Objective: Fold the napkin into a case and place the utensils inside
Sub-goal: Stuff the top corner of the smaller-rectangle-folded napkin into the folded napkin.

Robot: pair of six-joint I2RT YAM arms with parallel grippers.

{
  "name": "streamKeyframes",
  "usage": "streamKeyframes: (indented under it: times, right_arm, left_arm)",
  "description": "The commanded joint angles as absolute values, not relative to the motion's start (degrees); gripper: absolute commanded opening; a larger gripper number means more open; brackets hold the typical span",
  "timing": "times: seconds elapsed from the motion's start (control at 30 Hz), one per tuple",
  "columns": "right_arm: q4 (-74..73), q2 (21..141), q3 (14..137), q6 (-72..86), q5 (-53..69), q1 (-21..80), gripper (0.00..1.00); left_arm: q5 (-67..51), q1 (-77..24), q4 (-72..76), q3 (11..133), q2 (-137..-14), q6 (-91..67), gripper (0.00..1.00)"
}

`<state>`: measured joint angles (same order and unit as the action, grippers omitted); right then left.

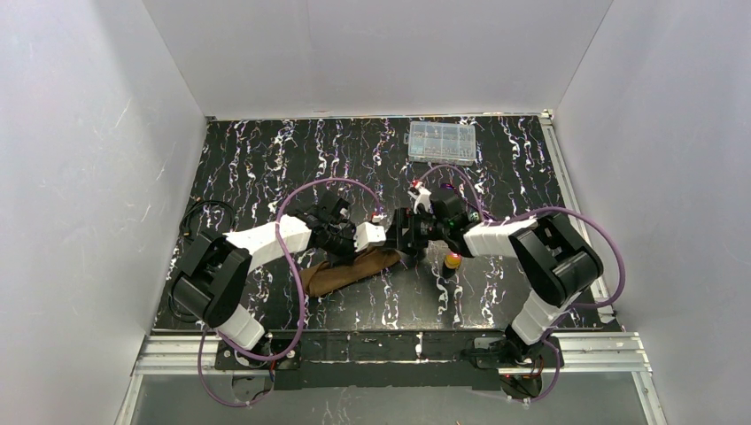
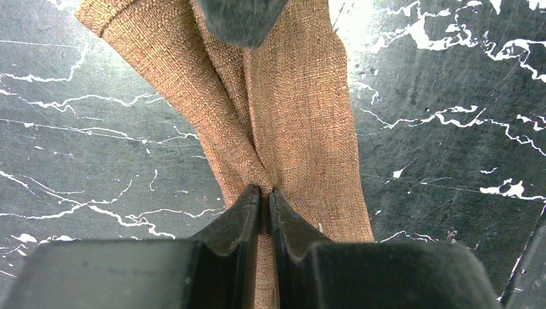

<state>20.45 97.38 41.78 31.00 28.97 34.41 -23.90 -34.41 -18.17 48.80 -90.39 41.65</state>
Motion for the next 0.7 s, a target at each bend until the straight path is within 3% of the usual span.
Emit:
streamKeyframes:
  times: [0.0, 0.1, 0.17, 0.23, 0.33, 0.37, 0.4, 0.5, 0.67]
  right_arm:
    - [28.9, 98.4, 32.9, 42.3, 26.8, 31.8, 0.99]
    - [35.9, 97.3, 29.5, 46.3, 29.0, 28.9, 0.99]
    - [23.1, 96.6, 34.0, 39.2, 27.0, 27.9, 0.99]
    - [-5.5, 94.6, 46.2, 25.5, 8.4, 32.5, 0.99]
    - [-16.6, 90.9, 52.2, 26.0, -9.8, 35.5, 0.99]
    - [-14.3, 88.9, 50.4, 27.7, -7.0, 33.8, 0.99]
    - [-8.8, 87.0, 46.6, 30.4, 5.2, 29.0, 0.99]
    - [17.0, 83.9, 31.6, 40.2, 24.8, 21.8, 0.99]
    - [9.9, 86.5, 35.2, 35.1, 25.2, 25.4, 0.99]
  left_arm:
    - [-21.2, -34.9, -21.0, 47.7, -90.2, 42.7, 0.02]
    - [-21.1, -35.1, -20.8, 47.8, -90.2, 42.8, 0.01]
    - [-20.9, -35.1, -20.7, 48.0, -90.0, 42.7, 0.01]
    - [-20.6, -35.1, -20.8, 48.1, -89.9, 42.7, 0.0]
    - [-20.5, -35.1, -20.8, 47.9, -89.8, 42.8, 0.0]
    - [-20.4, -35.1, -20.7, 47.7, -89.7, 43.0, 0.0]
    - [-20.5, -35.1, -20.6, 47.6, -89.6, 43.0, 0.0]
    - [-20.5, -35.2, -20.7, 47.5, -89.6, 42.8, 0.0]
    - [-20.4, -35.3, -20.9, 47.6, -89.7, 42.9, 0.0]
